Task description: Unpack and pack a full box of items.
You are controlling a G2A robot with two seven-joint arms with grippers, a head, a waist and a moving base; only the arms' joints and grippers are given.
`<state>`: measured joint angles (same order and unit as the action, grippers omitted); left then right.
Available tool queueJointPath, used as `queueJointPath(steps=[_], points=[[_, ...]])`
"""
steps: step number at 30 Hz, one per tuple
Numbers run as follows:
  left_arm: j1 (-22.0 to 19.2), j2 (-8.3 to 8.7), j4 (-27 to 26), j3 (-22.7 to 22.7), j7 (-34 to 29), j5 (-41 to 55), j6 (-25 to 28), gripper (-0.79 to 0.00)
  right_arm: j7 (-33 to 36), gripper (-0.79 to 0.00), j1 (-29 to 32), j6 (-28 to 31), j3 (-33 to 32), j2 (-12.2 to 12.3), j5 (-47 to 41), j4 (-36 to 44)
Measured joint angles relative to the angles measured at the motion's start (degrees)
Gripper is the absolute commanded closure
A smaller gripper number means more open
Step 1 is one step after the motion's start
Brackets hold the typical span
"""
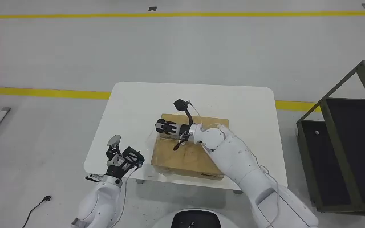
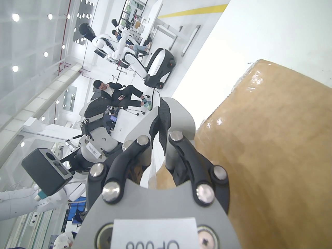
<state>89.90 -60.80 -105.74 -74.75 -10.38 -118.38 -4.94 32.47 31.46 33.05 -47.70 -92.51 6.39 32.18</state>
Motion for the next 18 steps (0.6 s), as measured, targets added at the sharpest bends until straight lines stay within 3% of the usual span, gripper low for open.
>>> queueJointPath(steps=[6, 12, 18], points=[[0.06, -0.15, 0.29, 0.0, 0.49, -1.64, 2.32, -0.785, 0.48, 0.0, 0.59, -0.18, -0.53, 0.26, 0.5, 1.37], [0.49, 0.06, -1.5, -1.97, 0.64, -1.13, 8.08, -0.785, 0.97, 0.0, 0.52, -0.38, -0.49, 0.1, 0.91, 2.6], [1.81, 0.4, 0.18, -1.65, 7.7, -12.13, 4.48, -0.785, 1.31, 0.0, 0.31, -0.41, -0.3, -0.26, 0.89, 2.63]])
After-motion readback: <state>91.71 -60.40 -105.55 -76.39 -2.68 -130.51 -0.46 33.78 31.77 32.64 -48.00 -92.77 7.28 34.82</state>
